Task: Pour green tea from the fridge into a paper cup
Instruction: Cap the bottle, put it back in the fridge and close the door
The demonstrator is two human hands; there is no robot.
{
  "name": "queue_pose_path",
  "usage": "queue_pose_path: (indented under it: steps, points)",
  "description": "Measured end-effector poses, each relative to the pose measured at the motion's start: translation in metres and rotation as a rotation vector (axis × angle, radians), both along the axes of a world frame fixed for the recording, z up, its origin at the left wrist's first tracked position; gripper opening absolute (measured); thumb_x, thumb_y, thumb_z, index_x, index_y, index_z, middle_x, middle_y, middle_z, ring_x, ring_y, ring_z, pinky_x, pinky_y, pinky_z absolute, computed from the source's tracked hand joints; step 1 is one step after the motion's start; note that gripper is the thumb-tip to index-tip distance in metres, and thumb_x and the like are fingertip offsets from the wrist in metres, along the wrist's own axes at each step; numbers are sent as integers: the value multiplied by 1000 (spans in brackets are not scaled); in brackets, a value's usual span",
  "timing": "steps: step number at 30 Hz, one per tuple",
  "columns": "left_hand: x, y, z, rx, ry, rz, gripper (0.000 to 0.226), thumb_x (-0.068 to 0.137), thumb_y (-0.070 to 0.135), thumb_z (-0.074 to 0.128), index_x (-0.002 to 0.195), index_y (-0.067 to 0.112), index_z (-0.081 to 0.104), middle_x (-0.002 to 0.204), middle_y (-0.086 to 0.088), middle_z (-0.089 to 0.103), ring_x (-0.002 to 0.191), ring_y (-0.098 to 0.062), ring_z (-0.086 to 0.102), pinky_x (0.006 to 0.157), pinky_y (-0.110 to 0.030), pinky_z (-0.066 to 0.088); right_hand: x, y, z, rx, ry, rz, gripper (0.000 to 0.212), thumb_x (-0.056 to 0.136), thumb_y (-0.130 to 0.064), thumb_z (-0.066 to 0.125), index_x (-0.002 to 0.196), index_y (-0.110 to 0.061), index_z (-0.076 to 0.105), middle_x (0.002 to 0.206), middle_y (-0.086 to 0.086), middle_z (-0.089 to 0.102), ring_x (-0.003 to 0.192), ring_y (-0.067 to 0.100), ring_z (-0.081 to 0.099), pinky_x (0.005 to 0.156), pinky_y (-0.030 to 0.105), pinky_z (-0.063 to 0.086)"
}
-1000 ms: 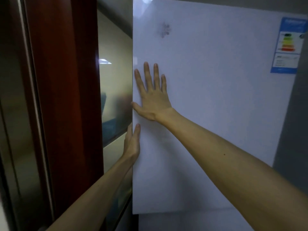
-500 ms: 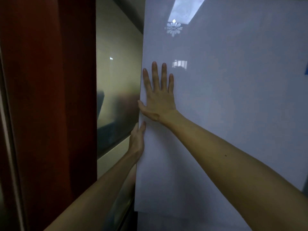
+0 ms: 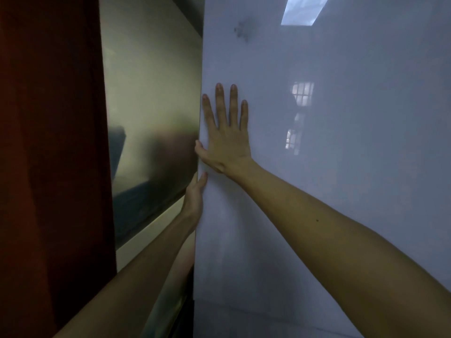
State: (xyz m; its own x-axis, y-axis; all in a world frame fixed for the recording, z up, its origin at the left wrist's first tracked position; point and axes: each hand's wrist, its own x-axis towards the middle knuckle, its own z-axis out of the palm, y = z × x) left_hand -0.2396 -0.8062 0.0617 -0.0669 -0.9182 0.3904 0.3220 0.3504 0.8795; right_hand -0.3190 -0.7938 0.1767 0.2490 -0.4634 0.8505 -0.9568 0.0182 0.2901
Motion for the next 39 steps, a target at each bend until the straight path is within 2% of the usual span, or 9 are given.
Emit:
queue_pose_path:
  steps: [6, 10, 14, 20, 22, 24, 32, 36, 39]
  points:
    - [-2, -10, -1, -6, 21, -19, 48, 99, 36, 44, 142, 16, 44, 116, 6, 63, 107, -9, 60, 87, -25, 47, 0, -9, -3, -24, -4, -3, 96, 82, -56, 44, 157, -11, 4, 162, 22, -4, 148, 46, -8, 118, 58, -6]
    - [-4, -17, -2, 6, 20, -15, 47, 99, 36, 45, 141, 16, 46, 117, 3, 64, 107, -11, 60, 98, -35, 46, 2, -13, -3, -26, -22, -11, 98, 80, -55, 46, 157, -11, 4, 162, 23, -5, 147, 47, -9, 117, 59, -8]
    - [-5, -19, -2, 13, 15, -2, 44, 100, 34, 43, 139, 15, 47, 109, 8, 64, 96, -1, 60, 80, -22, 46, 2, -18, -3, -29, -25, -20, 99, 80, -57, 46, 157, -11, 3, 162, 23, -5, 147, 47, -9, 117, 59, -7]
    - [-4, -18, -2, 17, -8, -11, 44, 100, 35, 42, 137, 13, 49, 106, 10, 64, 92, 1, 63, 76, -18, 48, 3, -20, -4, -40, -28, -25, 100, 79, -58, 45, 157, -11, 4, 162, 23, -4, 147, 48, -7, 117, 61, -3]
    - [-4, -18, -1, 10, -11, -13, 42, 100, 35, 42, 136, 14, 50, 107, 10, 65, 92, 2, 64, 83, -22, 51, 2, -20, -4, -39, -31, -21, 99, 79, -57, 45, 157, -10, 5, 162, 23, -3, 147, 48, -7, 117, 62, -2]
    - [-4, -18, -2, 4, -18, -20, 45, 100, 36, 42, 137, 14, 49, 111, 7, 65, 101, -5, 62, 96, -31, 48, 2, -20, -4, -35, -28, -24, 99, 79, -57, 44, 157, -10, 5, 162, 23, -4, 147, 48, -7, 117, 62, -2]
    - [-2, -13, 1, 8, -67, -19, 42, 101, 35, 39, 137, 14, 48, 114, 6, 63, 103, -5, 59, 86, -21, 47, 2, -17, -3, -3, -35, -30, 101, 78, -57, 46, 157, -11, 5, 162, 22, -3, 148, 47, -6, 117, 61, -2]
    - [4, -12, 3, 78, -147, -10, 45, 99, 31, 43, 139, 11, 47, 128, -8, 59, 116, -21, 55, 103, -37, 42, 0, -14, -2, 24, -41, -19, 94, 83, -56, 42, 157, -10, 6, 163, 21, -2, 149, 44, -5, 119, 58, -3]
    - [8, -5, 2, 51, -247, 2, 53, 97, 31, 47, 146, 14, 37, 136, -7, 53, 119, -20, 52, 107, -40, 39, -2, -3, 2, 93, -57, 12, 86, 92, -53, 34, 157, -8, 1, 163, 19, -6, 149, 40, -9, 120, 56, -4]
